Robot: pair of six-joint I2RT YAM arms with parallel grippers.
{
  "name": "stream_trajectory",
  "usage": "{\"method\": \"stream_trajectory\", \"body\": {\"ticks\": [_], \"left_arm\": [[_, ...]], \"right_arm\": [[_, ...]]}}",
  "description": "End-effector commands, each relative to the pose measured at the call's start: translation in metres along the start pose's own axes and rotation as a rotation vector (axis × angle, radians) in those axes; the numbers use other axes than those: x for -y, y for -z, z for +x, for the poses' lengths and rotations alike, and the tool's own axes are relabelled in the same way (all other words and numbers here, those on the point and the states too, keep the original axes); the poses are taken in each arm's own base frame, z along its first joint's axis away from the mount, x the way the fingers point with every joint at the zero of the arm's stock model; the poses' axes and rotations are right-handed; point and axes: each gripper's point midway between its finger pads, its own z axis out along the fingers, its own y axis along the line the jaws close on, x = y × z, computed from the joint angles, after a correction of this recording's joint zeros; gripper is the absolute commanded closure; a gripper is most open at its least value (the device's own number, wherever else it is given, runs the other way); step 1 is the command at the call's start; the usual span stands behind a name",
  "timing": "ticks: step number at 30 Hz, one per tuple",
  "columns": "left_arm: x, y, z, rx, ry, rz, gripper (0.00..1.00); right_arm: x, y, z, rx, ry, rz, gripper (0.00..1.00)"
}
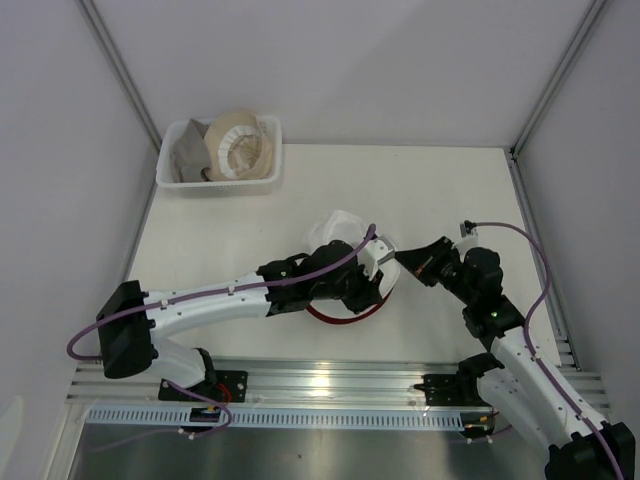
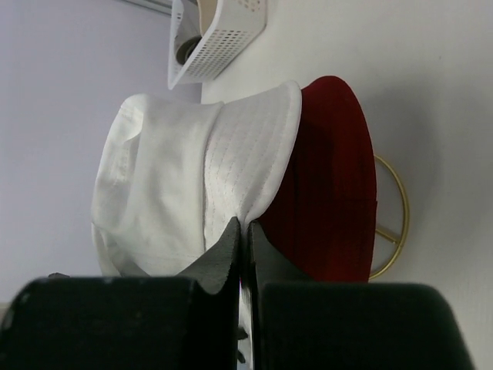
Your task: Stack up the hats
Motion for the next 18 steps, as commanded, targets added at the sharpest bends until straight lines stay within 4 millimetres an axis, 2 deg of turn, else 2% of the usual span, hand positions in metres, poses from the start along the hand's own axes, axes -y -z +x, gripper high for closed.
{"method": "stream_trajectory", "body": {"ticks": [1, 3, 8, 9, 10, 12, 13, 15, 16, 17, 18], "left_arm": [[0.014, 0.016, -0.034, 0.097, 0.014, 0.035, 0.58], [0.016, 0.03, -0.047, 0.134, 0.021, 0.034, 0.5], [0.017, 0.063, -0.075, 0.218, 0.036, 0.008, 0.38], [0.008, 0.069, -0.082, 0.249, 0.059, -0.051, 0.34], [0.004, 0.081, -0.088, 0.274, 0.074, -0.078, 0.24], [-0.01, 0.096, -0.097, 0.316, 0.116, -0.16, 0.14], [-0.026, 0.112, -0.105, 0.361, 0.167, -0.238, 0.06], [-0.043, 0.128, -0.11, 0.408, 0.251, -0.291, 0.06], [-0.053, 0.138, -0.102, 0.423, 0.308, -0.315, 0.06], [-0.074, 0.146, -0.1, 0.452, 0.38, -0.36, 0.06], [-0.081, 0.152, -0.099, 0.489, 0.487, -0.363, 0.07]], "right_arm": [[0.001, 0.0, -0.007, 0.035, 0.083, 0.017, 1.0], [0.015, 0.001, -0.004, 0.024, 0.107, 0.07, 1.0], [0.035, -0.001, -0.002, 0.034, 0.157, 0.114, 1.0], [0.037, -0.003, -0.002, 0.036, 0.161, 0.111, 1.0], [0.042, -0.005, 0.0, 0.03, 0.164, 0.117, 1.0], [0.047, -0.008, 0.002, 0.03, 0.174, 0.116, 1.0], [0.05, -0.01, 0.005, 0.017, 0.183, 0.117, 1.0], [0.049, -0.011, 0.008, 0.003, 0.2, 0.106, 1.0], [0.05, -0.011, 0.009, 0.007, 0.21, 0.103, 1.0], [0.049, -0.011, 0.009, 0.008, 0.222, 0.098, 1.0], [0.051, -0.011, 0.01, 0.019, 0.246, 0.096, 1.0]]}}
